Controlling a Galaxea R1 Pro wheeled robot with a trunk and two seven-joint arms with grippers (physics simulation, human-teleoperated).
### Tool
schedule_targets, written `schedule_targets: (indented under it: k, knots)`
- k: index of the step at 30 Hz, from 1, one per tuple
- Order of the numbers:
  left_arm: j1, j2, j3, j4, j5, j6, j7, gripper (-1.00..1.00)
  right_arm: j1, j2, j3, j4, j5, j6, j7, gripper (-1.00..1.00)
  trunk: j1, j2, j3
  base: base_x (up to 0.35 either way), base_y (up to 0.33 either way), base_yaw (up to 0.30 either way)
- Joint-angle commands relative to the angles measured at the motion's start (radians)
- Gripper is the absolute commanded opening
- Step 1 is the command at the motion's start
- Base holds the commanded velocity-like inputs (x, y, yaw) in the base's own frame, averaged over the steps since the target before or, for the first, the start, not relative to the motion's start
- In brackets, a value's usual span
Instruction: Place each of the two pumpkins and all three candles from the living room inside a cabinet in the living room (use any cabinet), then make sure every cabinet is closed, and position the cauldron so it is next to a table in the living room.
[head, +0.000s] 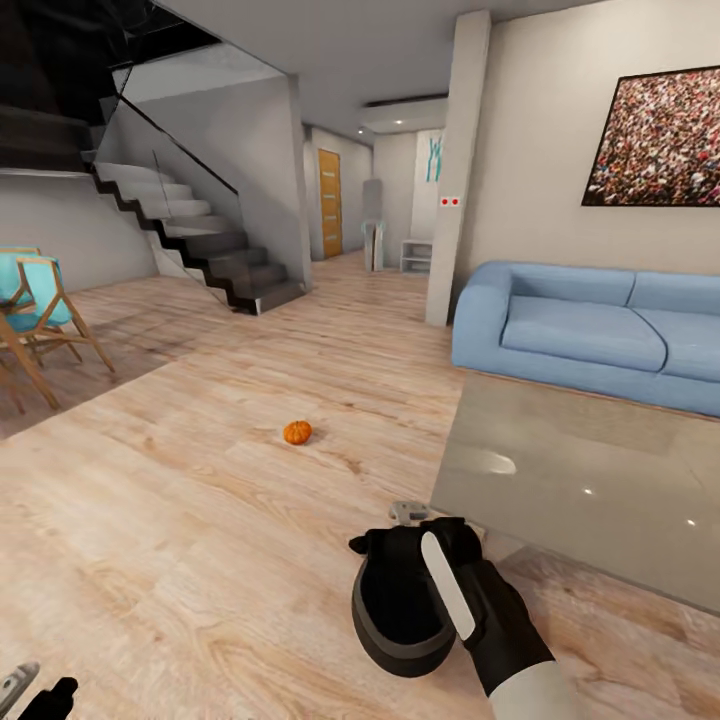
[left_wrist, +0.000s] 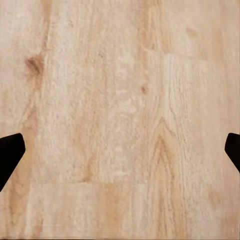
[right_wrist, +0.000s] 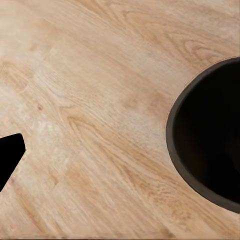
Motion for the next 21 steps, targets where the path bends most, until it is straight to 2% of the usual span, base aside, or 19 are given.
schedule_targets:
  k: [1,4,8,13,21]
  knots:
    - [0.002,-0.004,-0.001,-0.002,-0.001,0.000,-0.001,1.00,-0.009,0.000,0.000,0.017,-0.011,-0.001,0.000,1.00,0.000,0.000,0.000,0.000,0.000,0.279]
    - [0.005,-0.013,-0.012,0.001,-0.005,-0.004,-0.004,1.00,-0.025,0.000,0.001,0.051,-0.032,-0.003,0.000,1.00,0.000,0.000,0.000,0.000,0.000,0.280]
    - [-0.002,-0.019,-0.050,0.047,-0.016,-0.009,-0.004,1.00,-0.038,0.000,0.006,0.081,-0.050,-0.005,0.000,1.00,0.000,0.000,-0.001,0.000,0.000,0.280]
    - [-0.006,-0.022,-0.057,0.065,-0.018,-0.010,-0.002,1.00,-0.041,0.000,0.007,0.088,-0.055,-0.011,0.001,1.00,0.000,0.000,-0.003,0.000,0.000,0.273]
    - [-0.003,-0.023,-0.058,0.046,-0.015,-0.010,-0.004,1.00,-0.041,0.000,0.007,0.090,-0.058,-0.013,0.002,1.00,0.000,0.000,-0.007,0.000,0.000,0.272]
